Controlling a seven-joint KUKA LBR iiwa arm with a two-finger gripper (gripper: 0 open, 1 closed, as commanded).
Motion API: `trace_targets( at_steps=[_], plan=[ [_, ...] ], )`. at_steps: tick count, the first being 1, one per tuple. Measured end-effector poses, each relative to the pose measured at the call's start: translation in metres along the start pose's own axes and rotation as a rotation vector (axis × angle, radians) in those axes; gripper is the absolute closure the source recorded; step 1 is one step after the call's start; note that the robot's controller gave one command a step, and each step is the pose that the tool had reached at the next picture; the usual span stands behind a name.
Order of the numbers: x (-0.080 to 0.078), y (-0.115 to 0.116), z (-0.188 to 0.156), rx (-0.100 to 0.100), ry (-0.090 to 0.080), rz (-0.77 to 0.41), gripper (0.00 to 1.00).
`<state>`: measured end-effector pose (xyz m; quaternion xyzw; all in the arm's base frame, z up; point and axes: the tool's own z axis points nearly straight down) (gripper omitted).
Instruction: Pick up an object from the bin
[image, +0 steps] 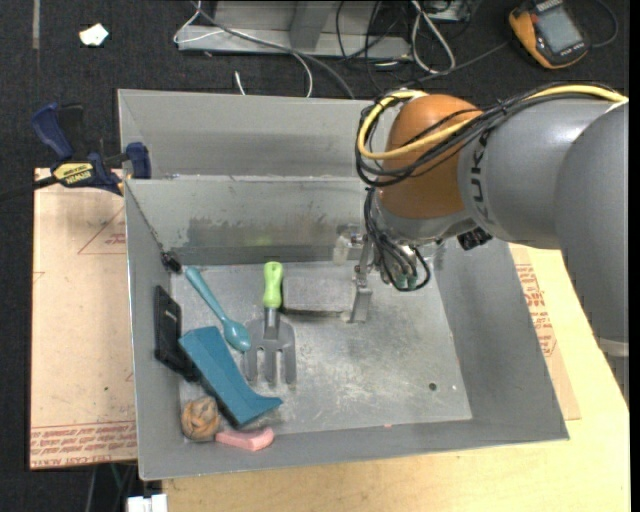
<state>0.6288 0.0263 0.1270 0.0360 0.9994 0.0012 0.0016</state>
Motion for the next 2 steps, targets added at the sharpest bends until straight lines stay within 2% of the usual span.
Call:
trace_targets(
  at_steps=[1,2],
  plan=[
    [0.005,-0.003,0.012,0.001,0.003,0.020,0.00],
    [0.003,0.040,-0.004,-0.005,-0.006,0.081,0.00]
  ],
)
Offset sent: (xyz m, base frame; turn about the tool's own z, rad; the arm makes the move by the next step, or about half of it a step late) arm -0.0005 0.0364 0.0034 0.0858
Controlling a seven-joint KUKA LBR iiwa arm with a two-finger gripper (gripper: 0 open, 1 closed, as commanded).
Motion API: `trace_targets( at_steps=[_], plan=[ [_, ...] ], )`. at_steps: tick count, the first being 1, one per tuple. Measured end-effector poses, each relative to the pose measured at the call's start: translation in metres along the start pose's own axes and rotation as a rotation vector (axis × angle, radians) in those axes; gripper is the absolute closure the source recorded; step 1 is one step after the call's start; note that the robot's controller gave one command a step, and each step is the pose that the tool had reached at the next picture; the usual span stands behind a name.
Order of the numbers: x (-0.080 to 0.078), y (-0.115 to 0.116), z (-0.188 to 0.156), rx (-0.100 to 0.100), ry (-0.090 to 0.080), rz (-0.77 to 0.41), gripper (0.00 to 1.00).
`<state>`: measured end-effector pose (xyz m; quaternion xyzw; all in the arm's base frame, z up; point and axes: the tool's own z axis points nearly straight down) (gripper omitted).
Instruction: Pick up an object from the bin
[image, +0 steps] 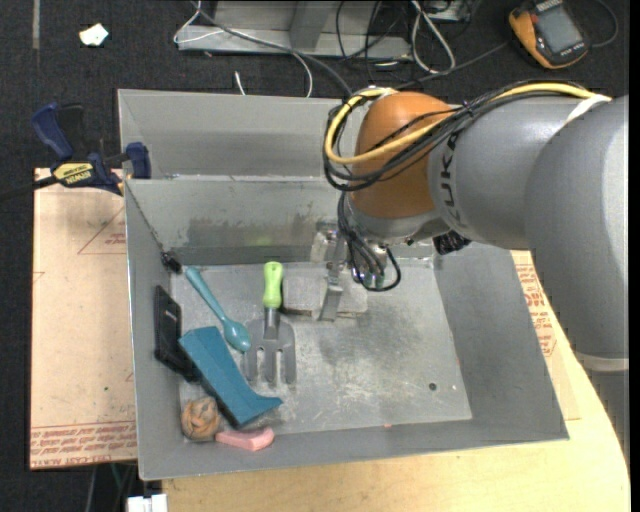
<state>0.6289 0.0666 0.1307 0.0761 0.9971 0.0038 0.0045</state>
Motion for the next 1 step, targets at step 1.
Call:
trace_targets(
  at_steps=[1],
  plan=[
    [0.0093,-0.0157,0.0637,0.009,0.012,-0.018,0.00]
  ],
)
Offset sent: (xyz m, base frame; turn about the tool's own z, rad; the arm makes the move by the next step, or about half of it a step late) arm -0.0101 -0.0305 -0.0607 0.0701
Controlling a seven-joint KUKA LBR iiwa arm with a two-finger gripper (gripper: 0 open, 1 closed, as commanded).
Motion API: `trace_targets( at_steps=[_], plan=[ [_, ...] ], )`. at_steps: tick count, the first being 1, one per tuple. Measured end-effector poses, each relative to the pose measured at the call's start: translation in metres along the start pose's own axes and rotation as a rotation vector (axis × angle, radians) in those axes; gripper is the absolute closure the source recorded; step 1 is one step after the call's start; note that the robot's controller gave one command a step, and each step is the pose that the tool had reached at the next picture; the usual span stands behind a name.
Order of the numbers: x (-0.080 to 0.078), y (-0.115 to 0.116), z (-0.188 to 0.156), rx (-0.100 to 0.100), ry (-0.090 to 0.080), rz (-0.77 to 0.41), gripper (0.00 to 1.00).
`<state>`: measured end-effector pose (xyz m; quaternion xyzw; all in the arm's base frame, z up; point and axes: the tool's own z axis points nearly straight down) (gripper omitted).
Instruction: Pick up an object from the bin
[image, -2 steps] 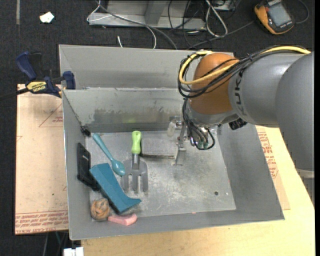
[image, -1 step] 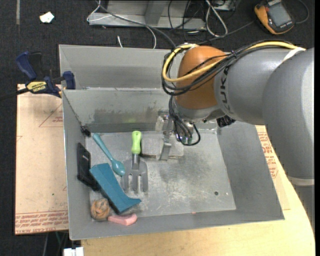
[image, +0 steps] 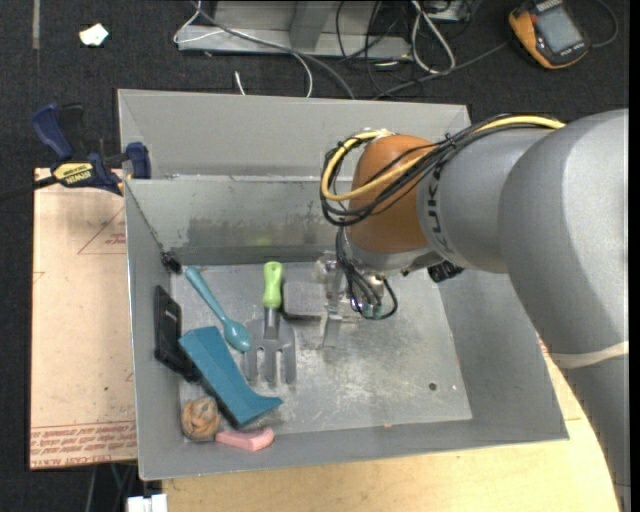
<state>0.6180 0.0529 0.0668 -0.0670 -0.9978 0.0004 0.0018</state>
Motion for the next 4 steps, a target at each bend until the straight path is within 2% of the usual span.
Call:
trace_targets(
  at_steps=[1,2,3,4],
  plan=[
    [-0.004,-0.015,-0.005,-0.011,-0.020,0.086,1.00],
    [-0.004,-0.015,-0.005,-0.011,-0.020,0.086,1.00],
    [-0.001,-0.015,-0.031,-0.009,-0.009,0.085,1.00],
    [-0.004,-0.015,-0.066,-0.012,-0.021,0.084,1.00]
  ],
)
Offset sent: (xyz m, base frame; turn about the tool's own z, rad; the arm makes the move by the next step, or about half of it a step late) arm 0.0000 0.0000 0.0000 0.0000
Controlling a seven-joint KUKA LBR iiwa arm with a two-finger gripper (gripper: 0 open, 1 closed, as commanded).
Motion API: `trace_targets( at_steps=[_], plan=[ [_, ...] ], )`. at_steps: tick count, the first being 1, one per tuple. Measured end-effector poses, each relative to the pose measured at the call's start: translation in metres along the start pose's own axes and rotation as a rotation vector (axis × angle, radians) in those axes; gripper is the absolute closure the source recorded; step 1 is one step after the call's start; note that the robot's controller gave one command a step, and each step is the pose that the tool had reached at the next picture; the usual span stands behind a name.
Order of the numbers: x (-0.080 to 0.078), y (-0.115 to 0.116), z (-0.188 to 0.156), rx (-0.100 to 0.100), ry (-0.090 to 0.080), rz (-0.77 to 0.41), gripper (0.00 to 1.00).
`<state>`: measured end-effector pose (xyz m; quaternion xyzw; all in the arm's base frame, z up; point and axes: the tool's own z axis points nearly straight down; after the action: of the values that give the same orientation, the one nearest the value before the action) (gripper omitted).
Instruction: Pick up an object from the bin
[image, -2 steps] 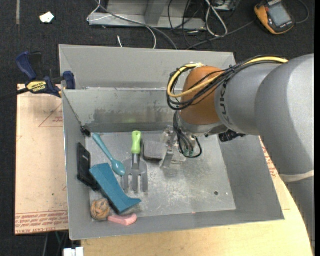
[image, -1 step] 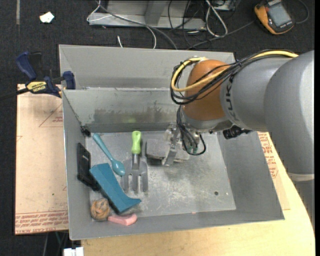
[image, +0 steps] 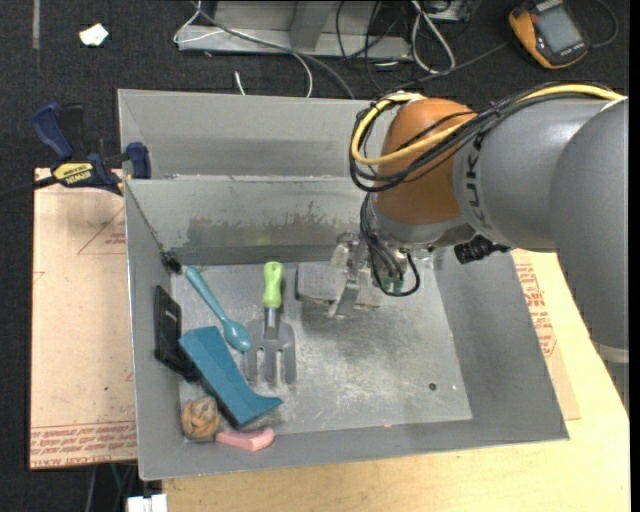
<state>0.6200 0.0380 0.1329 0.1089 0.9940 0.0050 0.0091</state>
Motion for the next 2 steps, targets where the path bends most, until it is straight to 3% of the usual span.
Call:
trace_targets(
  at_steps=[1,2],
  plan=[
    [0.002,0.000,-0.043,0.002,0.009,-0.001,1.00],
    [-0.001,0.001,-0.072,-0.001,0.001,-0.001,1.00]
  ],
)
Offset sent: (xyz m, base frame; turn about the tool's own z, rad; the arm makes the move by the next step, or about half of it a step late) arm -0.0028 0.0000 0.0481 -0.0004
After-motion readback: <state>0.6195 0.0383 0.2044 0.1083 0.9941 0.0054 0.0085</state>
